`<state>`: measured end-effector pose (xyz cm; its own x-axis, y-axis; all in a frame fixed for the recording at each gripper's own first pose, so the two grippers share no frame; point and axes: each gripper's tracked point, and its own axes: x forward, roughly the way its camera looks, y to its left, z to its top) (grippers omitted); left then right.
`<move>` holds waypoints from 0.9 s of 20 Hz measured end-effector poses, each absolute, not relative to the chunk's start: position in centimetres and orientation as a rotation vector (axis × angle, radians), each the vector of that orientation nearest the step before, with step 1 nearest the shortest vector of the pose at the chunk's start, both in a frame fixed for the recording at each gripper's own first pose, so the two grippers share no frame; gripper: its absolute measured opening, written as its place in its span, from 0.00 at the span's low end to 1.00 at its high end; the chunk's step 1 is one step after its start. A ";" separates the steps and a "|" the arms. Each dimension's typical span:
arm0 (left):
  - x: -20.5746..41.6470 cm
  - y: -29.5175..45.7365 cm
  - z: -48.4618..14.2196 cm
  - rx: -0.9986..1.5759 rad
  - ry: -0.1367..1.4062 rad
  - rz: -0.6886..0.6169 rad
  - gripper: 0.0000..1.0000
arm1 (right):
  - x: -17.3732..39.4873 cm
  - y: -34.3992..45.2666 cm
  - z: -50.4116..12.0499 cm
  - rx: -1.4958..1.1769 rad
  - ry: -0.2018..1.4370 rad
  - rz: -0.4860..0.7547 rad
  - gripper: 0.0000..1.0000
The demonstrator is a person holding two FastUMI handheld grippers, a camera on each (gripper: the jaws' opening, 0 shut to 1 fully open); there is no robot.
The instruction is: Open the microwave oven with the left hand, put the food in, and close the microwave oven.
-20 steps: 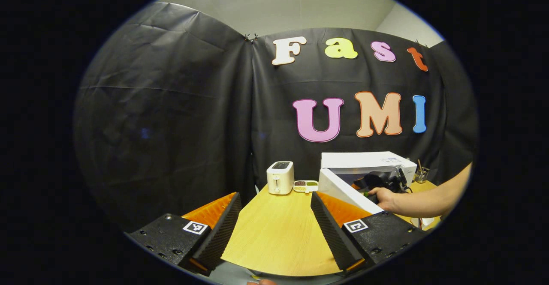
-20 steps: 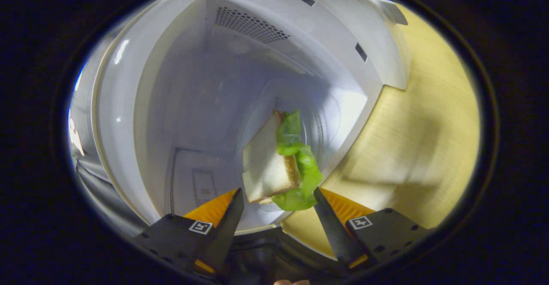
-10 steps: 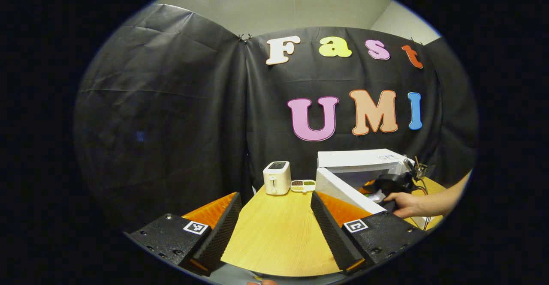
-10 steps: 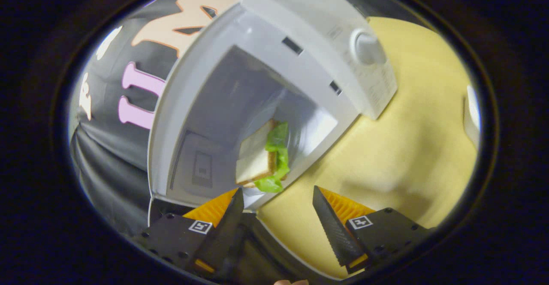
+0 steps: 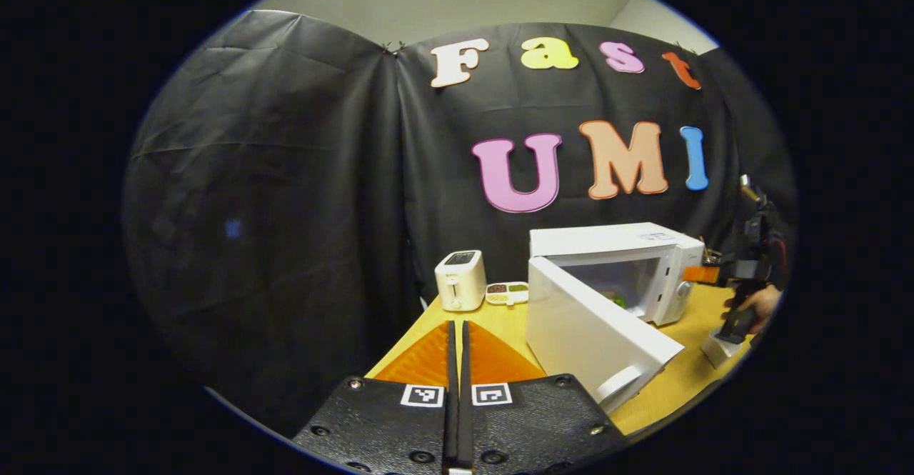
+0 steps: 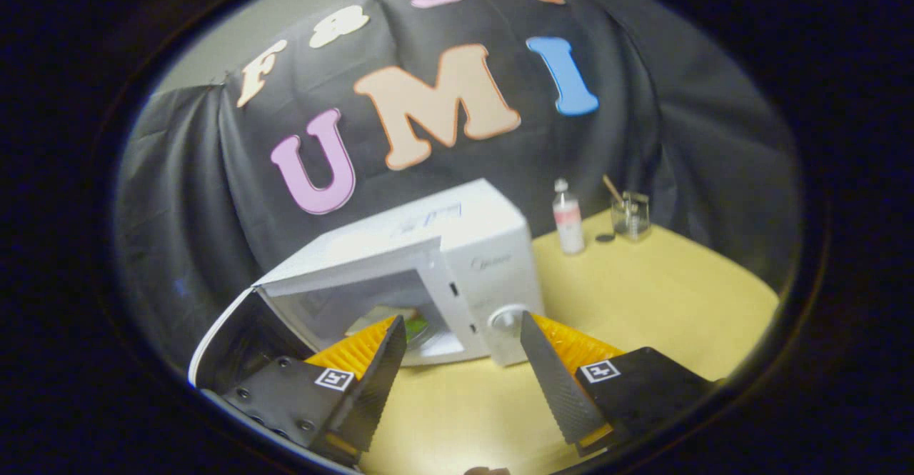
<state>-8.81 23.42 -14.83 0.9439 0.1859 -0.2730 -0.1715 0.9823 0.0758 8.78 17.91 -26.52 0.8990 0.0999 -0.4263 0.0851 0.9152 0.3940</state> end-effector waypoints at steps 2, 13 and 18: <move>-8.9 21.8 -16.8 0.034 0.322 0.165 0.00 | 8.6 16.0 -23.0 0.339 0.390 0.018 0.88; -9.4 19.3 -21.9 0.088 0.454 0.193 0.01 | 7.4 10.0 -12.0 0.029 0.149 0.113 1.00; -9.3 17.9 -22.8 0.094 0.483 0.188 0.00 | 7.1 8.9 -10.1 -0.003 0.136 0.144 0.97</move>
<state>-9.29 17.94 -22.82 0.8687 0.2015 -0.4526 -0.1569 0.9784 0.1344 7.10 8.89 -10.13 0.9804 0.1428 -0.1355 -0.1432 0.9897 0.0067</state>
